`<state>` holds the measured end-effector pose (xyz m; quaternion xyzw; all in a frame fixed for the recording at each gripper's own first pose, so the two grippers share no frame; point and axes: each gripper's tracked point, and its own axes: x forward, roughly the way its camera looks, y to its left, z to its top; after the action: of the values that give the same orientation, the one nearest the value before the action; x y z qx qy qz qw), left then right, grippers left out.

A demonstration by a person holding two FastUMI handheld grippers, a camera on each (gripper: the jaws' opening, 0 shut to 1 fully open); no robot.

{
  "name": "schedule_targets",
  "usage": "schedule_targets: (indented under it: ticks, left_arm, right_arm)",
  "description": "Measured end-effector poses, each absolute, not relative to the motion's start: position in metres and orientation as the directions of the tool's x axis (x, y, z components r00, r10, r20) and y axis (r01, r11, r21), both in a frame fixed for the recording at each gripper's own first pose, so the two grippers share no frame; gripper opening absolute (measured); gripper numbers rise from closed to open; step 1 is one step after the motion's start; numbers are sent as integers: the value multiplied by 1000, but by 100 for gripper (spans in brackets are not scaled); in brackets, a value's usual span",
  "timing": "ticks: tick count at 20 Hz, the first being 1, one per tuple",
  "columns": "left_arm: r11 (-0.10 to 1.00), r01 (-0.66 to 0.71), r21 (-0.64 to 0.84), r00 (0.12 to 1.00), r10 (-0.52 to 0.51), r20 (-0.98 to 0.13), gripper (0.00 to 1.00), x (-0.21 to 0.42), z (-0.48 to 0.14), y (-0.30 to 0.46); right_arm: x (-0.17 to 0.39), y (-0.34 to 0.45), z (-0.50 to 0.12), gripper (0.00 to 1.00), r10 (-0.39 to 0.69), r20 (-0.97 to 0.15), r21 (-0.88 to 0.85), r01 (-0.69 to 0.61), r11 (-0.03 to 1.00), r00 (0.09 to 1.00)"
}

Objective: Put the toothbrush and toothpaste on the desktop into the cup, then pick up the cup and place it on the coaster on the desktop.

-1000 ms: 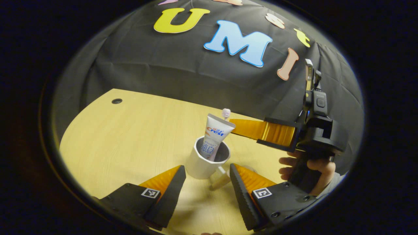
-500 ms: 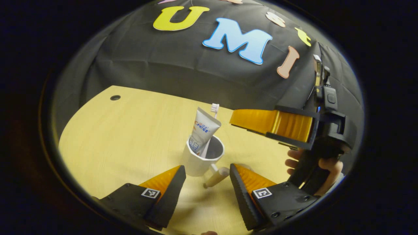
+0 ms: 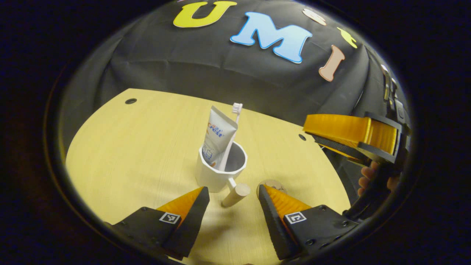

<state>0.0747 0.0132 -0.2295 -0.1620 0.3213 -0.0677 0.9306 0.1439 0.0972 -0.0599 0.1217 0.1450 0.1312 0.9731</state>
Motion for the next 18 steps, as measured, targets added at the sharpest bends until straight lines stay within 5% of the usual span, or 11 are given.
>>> schedule_targets:
  ticks: [4,8,11,18]
  left_arm:
    - [942,-48,-332,759,-181,-626,93,86,-240,11]
    - [950,-106,-292,703,-136,-698,80,94,-254,12]
    - [957,-138,-255,655,-105,-748,86,100,-261,14]
    - [956,-194,-221,595,-64,-801,73,112,-276,16]
  right_arm:
    - [133,76,-69,92,273,-276,265,-200,943,921]
    - [122,66,-83,92,276,-305,280,-191,941,912]
    - [119,59,-93,92,279,-328,289,-185,939,903]
    - [119,39,-110,93,268,-363,326,-147,934,893]
